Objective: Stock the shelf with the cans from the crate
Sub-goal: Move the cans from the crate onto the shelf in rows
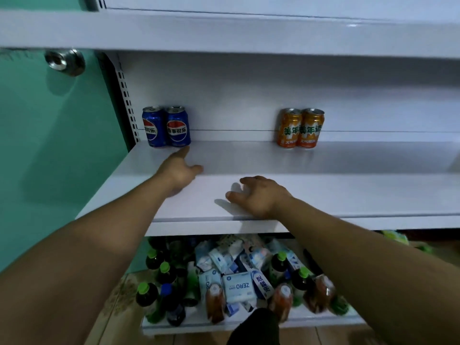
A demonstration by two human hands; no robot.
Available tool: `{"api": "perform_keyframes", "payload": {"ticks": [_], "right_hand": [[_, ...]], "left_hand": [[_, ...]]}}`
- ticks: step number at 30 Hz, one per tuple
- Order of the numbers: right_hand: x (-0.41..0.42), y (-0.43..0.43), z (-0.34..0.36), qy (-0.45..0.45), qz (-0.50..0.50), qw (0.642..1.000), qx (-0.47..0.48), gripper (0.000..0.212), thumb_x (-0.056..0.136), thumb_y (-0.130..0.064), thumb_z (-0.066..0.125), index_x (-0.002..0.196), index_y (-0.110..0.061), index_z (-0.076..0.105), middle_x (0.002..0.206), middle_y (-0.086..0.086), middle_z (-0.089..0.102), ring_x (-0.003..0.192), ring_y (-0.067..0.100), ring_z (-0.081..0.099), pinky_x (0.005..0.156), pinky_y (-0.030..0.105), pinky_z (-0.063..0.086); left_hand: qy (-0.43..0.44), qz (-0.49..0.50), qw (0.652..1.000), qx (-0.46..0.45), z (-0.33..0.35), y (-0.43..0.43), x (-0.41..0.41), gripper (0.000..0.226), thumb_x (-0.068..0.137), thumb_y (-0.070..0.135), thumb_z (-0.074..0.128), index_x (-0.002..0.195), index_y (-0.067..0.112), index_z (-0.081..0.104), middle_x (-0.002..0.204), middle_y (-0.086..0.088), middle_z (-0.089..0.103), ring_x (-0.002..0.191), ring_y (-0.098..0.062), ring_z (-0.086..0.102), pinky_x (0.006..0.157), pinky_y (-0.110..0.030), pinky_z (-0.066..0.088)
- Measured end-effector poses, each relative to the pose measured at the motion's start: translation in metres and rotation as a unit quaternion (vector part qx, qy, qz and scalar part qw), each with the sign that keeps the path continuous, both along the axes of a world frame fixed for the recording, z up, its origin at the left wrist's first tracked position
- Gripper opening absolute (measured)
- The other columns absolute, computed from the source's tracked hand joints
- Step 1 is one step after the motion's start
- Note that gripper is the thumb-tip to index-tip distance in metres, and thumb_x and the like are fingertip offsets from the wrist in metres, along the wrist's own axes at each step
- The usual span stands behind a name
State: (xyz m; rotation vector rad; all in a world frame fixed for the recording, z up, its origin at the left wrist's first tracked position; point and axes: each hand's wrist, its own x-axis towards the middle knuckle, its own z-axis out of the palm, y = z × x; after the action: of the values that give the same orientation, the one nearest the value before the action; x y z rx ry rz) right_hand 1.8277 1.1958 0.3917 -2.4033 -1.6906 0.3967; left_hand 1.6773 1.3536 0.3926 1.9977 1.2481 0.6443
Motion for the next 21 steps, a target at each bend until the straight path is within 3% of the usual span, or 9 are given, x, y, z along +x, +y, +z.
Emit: {"api": "perform_keyframes", "payload": {"ticks": [3,10,21], "right_hand": [[0.022,-0.035,0.024,-0.008,-0.051,0.999,0.018,0.082,0.085,-0.077,0.035,0.149,-0.027,0.029,0.156,0.004,0.030,0.139,0.029,0.033,0.113,0.045,0.030],[0.076,-0.165,0.072,-0.074,-0.182,0.980,0.038,0.078,0.087,-0.073,0.037,0.150,-0.028,0.028,0.157,0.002,0.029,0.139,0.028,0.033,0.113,0.046,0.030],[0.128,-0.398,0.045,-0.072,-0.423,0.903,-0.015,0.081,0.078,-0.078,0.043,0.143,-0.030,0.040,0.143,0.003,0.048,0.125,0.028,0.049,0.101,0.045,0.044]], "left_hand": [[0.055,-0.061,0.996,0.019,0.017,-0.036,0.010,0.075,0.089,0.030,0.063,0.151,0.025,0.020,0.156,-0.002,0.024,0.133,-0.025,0.039,0.092,-0.026,0.042],[0.086,-0.220,0.967,0.096,0.059,-0.147,0.086,0.074,0.090,0.037,0.060,0.151,0.026,0.020,0.157,-0.004,0.024,0.139,-0.027,0.032,0.107,-0.032,0.031],[0.096,-0.485,0.862,0.116,0.032,-0.357,0.236,0.075,0.086,0.040,0.065,0.149,0.024,0.028,0.153,-0.005,0.032,0.136,-0.025,0.037,0.104,-0.029,0.033]]}}
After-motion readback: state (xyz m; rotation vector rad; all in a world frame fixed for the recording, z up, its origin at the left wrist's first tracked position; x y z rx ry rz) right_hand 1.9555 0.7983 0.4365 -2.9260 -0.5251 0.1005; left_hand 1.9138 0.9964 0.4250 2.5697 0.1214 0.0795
